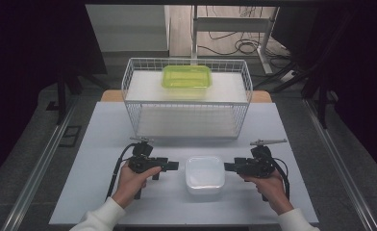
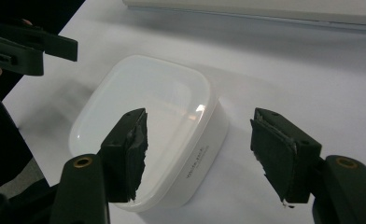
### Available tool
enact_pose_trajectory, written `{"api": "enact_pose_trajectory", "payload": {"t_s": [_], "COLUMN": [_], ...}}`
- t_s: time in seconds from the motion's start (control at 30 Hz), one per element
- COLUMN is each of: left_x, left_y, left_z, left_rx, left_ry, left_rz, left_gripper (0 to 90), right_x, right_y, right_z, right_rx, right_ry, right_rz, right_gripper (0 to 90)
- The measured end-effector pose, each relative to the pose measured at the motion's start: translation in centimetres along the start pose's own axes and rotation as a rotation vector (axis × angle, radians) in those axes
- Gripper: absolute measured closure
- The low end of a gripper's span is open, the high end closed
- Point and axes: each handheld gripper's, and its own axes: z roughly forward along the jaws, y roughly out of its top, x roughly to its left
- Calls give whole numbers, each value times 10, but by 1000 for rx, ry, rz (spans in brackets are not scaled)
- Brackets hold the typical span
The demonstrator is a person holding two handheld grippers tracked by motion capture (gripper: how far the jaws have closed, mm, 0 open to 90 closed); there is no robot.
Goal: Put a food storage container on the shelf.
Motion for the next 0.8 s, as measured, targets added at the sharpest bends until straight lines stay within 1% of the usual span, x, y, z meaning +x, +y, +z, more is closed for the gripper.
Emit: {"api": "enact_pose_trajectory", "payload": {"t_s": [0.13, 0.23, 0.3, 0.5, 0.57, 0.63, 0.7, 0.8], "left_x": [0, 1, 3, 4, 4, 6, 8, 12], "left_y": [-3, -5, -6, -7, -7, -8, -9, -9], "left_z": [9, 16, 19, 25, 27, 29, 30, 30], "left_rx": [17, 25, 32, 45, 48, 49, 47, 44], "left_ry": [-16, -40, -54, -65, -68, -82, -97, -103], "left_rz": [-20, -55, -68, -74, -76, -90, -103, -120], "left_gripper": [361, 369, 370, 384, 395, 410, 414, 426], "right_x": [0, 0, 0, -1, -1, 0, 0, 0], "right_y": [-1, -1, -1, -3, -3, -3, -3, -4], "right_z": [1, 0, 0, 3, 5, 8, 9, 12], "right_rx": [3, 1, -2, 8, 14, 21, 23, 38], "right_ry": [1, 1, 2, 7, 15, 34, 38, 40], "right_rz": [3, 6, 9, 16, 21, 31, 31, 36], "right_gripper": [374, 383, 387, 411, 420, 433, 434, 446]}}
